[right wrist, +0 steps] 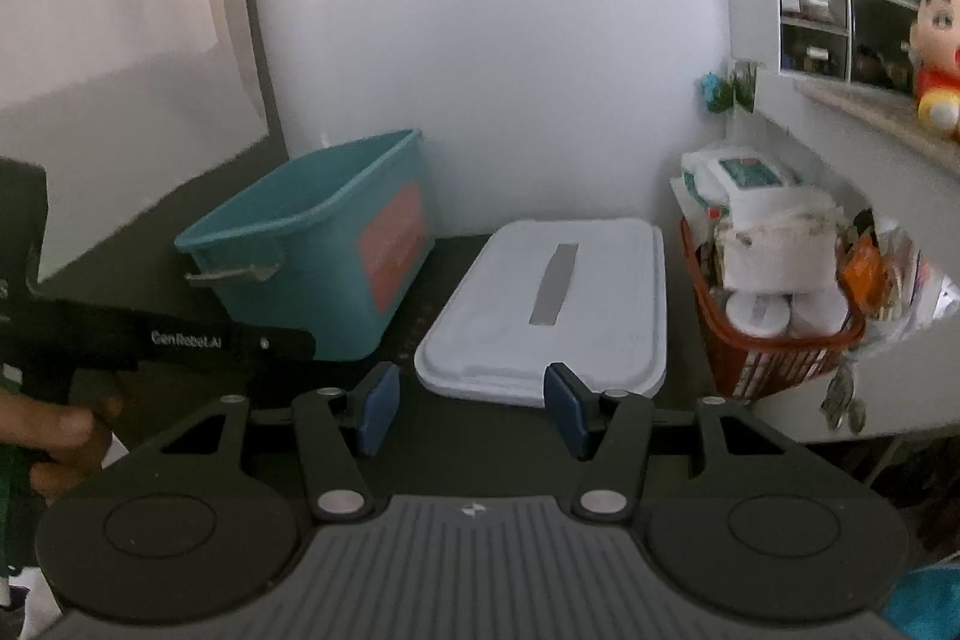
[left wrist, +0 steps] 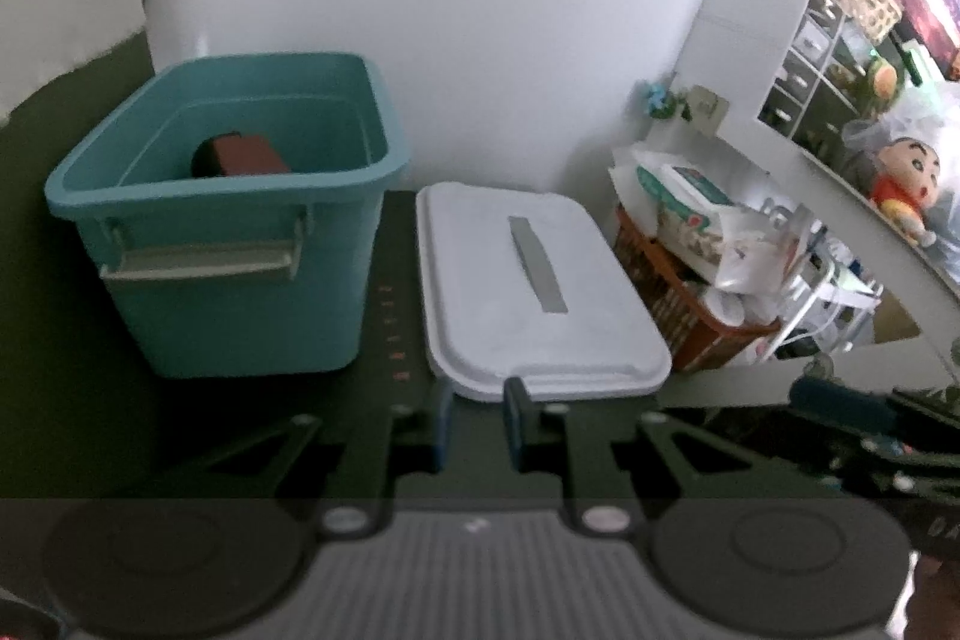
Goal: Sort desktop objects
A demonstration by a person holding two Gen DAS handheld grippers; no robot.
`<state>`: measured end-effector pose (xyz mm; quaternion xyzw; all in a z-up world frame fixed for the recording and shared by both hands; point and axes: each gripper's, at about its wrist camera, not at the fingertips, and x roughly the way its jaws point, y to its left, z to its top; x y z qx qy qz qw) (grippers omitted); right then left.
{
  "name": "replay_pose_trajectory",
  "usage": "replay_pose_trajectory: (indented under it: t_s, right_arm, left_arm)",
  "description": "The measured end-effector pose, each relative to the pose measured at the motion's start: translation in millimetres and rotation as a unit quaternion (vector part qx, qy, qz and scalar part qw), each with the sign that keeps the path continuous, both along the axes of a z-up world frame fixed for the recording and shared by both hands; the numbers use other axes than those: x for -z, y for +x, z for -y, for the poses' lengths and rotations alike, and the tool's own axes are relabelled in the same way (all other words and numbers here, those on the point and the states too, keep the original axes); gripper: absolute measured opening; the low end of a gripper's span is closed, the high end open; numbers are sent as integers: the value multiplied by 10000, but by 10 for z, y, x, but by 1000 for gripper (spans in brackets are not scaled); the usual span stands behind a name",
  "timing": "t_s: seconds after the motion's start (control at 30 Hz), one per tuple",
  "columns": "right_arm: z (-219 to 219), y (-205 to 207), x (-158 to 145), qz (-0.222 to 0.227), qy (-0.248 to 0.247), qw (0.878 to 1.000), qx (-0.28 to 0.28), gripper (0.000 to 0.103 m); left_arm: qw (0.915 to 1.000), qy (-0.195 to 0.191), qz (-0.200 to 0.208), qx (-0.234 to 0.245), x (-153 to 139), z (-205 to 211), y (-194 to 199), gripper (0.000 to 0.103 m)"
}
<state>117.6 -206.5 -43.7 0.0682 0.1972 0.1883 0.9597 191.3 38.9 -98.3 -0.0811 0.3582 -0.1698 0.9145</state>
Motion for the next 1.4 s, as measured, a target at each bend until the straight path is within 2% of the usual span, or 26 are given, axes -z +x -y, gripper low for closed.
replay_pose_trajectory:
  t_s: [0.23,0.53,0.7,0.87,1.1,1.23,1.4]
  right_arm:
    - [-75,144,357,-336,-60,9994,-63,58]
    - [-3,332,511,-386,257,9989,-59,60]
    - [3,375,488,-133,313,9994,-110,70]
    - [120,498,505,-144,660,9977,-22,79]
    - [185,726,551,-62,356,9993,122,85]
    - [235,819,670,-176,367,9990,179,85]
    - [292,913,737,-195,297,9986,381,85]
  left_arm:
    - [9999,41,-133,-17,84,9,58,20]
    - [9997,18,-240,-86,178,28,161,20]
    - [9996,-52,-236,-160,183,20,192,20]
    - [9992,-81,-257,-286,229,1,292,20]
    - [9993,2,-141,-360,290,73,422,20]
    - [9991,330,15,-282,364,207,479,20]
    - [9994,252,-35,-231,450,281,578,20]
